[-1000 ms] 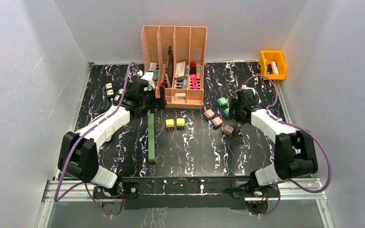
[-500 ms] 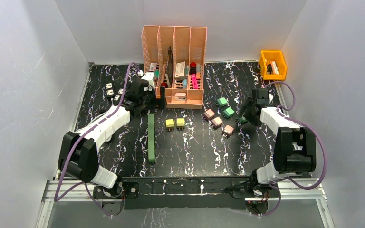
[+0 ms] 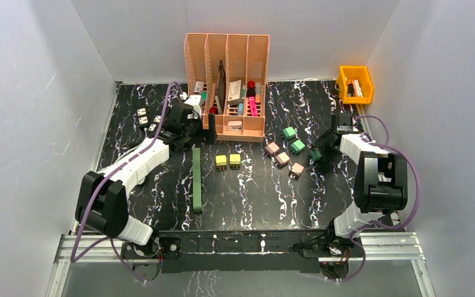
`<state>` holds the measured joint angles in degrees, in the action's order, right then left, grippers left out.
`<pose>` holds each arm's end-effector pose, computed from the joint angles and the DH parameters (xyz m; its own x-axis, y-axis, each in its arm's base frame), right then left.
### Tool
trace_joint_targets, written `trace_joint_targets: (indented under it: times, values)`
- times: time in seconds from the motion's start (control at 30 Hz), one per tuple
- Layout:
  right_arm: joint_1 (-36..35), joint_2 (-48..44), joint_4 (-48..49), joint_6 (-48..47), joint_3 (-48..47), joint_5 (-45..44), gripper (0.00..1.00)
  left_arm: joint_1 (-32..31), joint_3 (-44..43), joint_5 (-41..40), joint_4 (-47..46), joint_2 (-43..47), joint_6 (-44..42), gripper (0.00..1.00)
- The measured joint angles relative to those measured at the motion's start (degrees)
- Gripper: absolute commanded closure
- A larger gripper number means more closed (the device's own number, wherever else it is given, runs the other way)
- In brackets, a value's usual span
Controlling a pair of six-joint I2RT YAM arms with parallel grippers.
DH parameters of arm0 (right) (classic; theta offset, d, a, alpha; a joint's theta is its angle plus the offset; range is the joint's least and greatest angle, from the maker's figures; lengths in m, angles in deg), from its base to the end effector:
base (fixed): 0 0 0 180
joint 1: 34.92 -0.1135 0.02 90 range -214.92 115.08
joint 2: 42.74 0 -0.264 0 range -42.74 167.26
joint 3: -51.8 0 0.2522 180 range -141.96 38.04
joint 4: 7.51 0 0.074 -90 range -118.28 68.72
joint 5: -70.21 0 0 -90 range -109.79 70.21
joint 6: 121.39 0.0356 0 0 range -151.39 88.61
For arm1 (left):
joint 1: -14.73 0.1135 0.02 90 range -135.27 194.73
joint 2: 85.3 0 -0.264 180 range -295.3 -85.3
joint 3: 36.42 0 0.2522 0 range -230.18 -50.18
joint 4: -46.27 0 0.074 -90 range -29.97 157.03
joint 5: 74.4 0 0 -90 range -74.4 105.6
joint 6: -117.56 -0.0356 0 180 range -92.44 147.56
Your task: Pull the plug off the socket
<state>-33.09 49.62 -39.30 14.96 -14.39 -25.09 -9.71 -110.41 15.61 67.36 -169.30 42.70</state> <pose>0.3150 -0.0134 0.1733 -0.5264 0.7377 -0.4228 0.6688 0.6663 0.3298 0.3046 -0.1384 0.2756 -0.5620 -0.0315 -0.8265 0.2767 0.9346 -0.2237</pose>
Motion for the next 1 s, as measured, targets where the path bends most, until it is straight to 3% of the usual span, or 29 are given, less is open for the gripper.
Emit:
trace_joint_targets:
  times: [0.27, 0.7, 0.8, 1.0]
  values:
    - [0.85, 1.01, 0.17, -0.13, -0.74, 0.22, 0.49, 0.0, 0.74, 0.0, 0.15, 0.0, -0.17, 0.02]
    - [0.33, 0.9, 1.99, -3.17, -0.48, 3.63, 0.49, 0.0, 0.74, 0.24, 0.0, 0.0, -0.17, 0.02]
    - [-0.59, 0.68, 2.27, -3.04, -0.17, 4.15, 0.43, 0.0, 0.83, 0.66, -0.09, 0.0, -0.13, 0.02]
    - [-3.98, 0.52, 1.57, -2.78, -0.17, 4.76, 0.17, 0.0, 1.7, 2.47, -0.81, 0.0, 0.33, 0.02]
